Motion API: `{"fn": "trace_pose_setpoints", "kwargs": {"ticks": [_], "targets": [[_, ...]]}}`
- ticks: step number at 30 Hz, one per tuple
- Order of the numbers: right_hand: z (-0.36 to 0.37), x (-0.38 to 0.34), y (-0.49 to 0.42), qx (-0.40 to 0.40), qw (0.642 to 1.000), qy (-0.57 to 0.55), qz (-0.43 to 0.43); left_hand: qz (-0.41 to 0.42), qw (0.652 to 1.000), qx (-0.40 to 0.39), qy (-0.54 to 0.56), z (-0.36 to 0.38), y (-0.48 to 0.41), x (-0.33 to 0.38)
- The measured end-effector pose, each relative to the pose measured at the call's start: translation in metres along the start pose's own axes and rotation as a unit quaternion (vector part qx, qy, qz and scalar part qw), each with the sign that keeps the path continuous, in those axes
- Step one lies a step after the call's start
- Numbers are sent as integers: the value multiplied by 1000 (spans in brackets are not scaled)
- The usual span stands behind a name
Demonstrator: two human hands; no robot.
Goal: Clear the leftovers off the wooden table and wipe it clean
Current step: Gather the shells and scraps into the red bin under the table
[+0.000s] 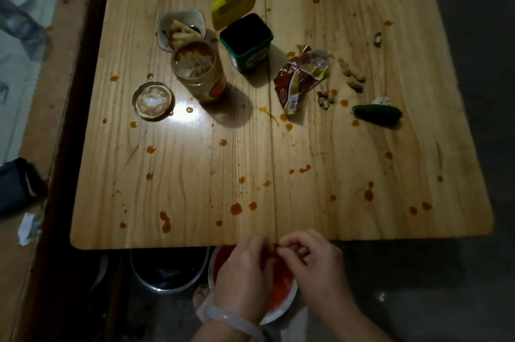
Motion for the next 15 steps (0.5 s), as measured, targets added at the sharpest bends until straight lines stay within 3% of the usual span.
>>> {"fn": "trace_pose_setpoints", "kwargs": {"ticks": [8, 15], "targets": [[-89, -13, -52, 129, 991, -37, -22, 107, 992, 66, -15, -17, -70, 88], [-153, -12, -105, 206, 974, 91, -17, 186, 974, 63, -115, -5, -137, 155]]}}
Point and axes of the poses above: each hand's wrist, its own y-axis away from the middle knuckle, its own z-axis out of the palm, x = y × z, the point moved 7 cm from there along -y, towards the middle knuckle, and after that the axes turned 11 degrees about y, right-handed, at the moved point
